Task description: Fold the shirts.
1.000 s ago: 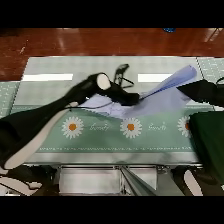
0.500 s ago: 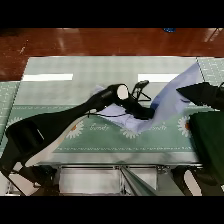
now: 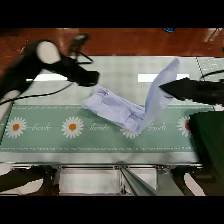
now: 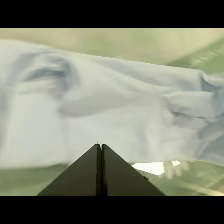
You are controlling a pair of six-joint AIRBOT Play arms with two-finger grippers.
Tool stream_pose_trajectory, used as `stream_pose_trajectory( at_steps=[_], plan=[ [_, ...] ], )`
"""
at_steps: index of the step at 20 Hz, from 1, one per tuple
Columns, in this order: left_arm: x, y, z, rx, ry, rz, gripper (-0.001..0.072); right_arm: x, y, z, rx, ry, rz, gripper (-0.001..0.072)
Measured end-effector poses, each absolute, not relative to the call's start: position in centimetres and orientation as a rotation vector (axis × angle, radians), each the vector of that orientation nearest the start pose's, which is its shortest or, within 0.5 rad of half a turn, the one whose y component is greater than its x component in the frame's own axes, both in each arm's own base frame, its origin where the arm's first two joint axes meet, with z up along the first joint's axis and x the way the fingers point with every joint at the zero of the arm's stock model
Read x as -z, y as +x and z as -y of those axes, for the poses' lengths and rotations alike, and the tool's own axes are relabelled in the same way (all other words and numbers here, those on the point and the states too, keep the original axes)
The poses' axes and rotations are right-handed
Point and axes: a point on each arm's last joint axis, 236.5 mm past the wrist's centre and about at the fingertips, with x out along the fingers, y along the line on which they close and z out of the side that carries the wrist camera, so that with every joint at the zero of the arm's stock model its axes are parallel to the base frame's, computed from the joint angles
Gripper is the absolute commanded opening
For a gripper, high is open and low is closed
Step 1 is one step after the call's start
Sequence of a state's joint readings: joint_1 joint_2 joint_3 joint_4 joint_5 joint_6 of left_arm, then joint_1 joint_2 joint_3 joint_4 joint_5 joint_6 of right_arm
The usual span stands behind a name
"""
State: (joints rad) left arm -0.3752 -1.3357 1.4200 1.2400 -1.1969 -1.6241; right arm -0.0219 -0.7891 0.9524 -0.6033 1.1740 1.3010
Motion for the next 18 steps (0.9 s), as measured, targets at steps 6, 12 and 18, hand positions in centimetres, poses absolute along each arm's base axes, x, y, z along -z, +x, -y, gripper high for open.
stream_pose_trajectory(
  at_steps=[6,12,18],
  plan=[
    [-14.2,31.6,12.4,0.311,-0.2,-0.983,0.0018,-14.8,35.9,-27.5,-0.837,0.522,-0.927,0.0023],
    [-13.3,27.0,10.1,0.257,-0.256,-0.886,0.0018,-6.8,39.8,-37.2,-0.911,0.557,-1.082,0.0023],
    [-10.2,26.3,10.5,0.251,-0.33,-0.901,0.0017,-0.6,39.2,-41.7,-0.94,0.61,-1.21,0.0419]
  ],
)
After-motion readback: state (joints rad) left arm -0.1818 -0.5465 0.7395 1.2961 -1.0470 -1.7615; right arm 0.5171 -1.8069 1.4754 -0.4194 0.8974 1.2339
